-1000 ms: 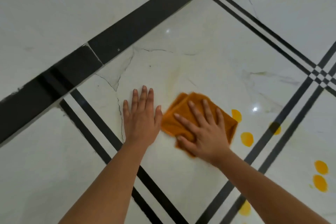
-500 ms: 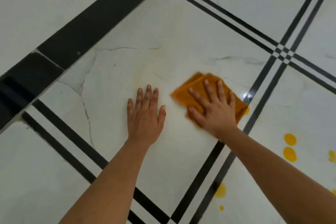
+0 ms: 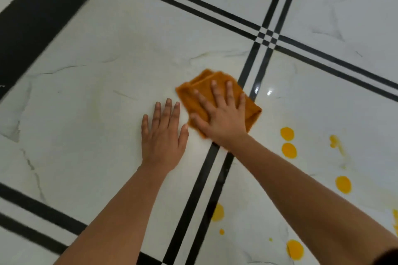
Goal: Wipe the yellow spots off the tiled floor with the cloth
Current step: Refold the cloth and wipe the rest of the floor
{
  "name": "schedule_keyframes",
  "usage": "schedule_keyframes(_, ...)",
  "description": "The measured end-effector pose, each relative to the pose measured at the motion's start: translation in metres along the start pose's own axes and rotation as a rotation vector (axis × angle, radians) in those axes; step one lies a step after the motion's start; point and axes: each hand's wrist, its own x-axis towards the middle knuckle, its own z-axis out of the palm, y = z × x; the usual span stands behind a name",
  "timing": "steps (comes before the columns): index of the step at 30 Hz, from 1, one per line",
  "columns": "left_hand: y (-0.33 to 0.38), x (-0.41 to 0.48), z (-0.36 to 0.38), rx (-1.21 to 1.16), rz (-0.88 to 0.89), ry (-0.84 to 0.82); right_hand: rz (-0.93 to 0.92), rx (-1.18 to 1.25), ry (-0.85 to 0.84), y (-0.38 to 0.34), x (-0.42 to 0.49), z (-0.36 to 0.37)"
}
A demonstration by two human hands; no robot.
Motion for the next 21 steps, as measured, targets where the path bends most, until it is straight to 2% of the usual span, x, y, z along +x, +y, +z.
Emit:
schedule_keyframes(2,0.011,0.002,0.002,-0.013,0.078,0.002,-0.181,-0.057,0.022,0.021,-0.046,0.007)
schedule_keyframes(3,0.017,0.000,0.004,-0.009,0.118,0.003,-0.192,-0.055,0.021,0.039,-0.059,0.006)
schedule_keyframes(4,0.023,-0.003,0.005,-0.004,0.141,-0.005,-0.160,-0.065,0.019,0.056,-0.057,0.003)
schedule_keyframes(7,0.041,0.000,0.009,0.012,0.152,-0.030,0.151,0.001,-0.014,0.084,-0.019,-0.013)
schedule_keyframes(8,0.047,0.004,0.010,0.021,0.147,-0.027,0.201,0.008,0.004,0.084,-0.018,-0.013)
schedule_keyframes(9,0.050,0.009,0.009,0.026,0.143,-0.012,0.185,0.011,0.042,0.080,-0.029,-0.010)
schedule_keyframes(12,0.071,0.015,0.010,0.016,0.166,0.014,-0.096,-0.031,0.050,0.094,-0.109,0.007)
schedule_keyframes(13,0.078,0.014,0.011,0.013,0.177,0.013,-0.146,-0.051,0.040,0.111,-0.118,0.005)
schedule_keyframes(14,0.086,0.011,0.012,0.011,0.194,0.012,-0.119,-0.065,0.048,0.132,-0.114,0.001)
schedule_keyframes(15,0.094,0.010,0.014,0.004,0.216,0.007,0.001,-0.065,0.070,0.151,-0.102,-0.003)
schedule_keyframes(18,0.121,0.011,0.020,-0.008,0.305,0.000,0.562,0.084,0.104,0.189,-0.094,-0.017)
schedule_keyframes(21,0.143,0.015,0.027,-0.002,0.367,-0.001,0.912,0.130,0.255,0.173,-0.149,-0.001)
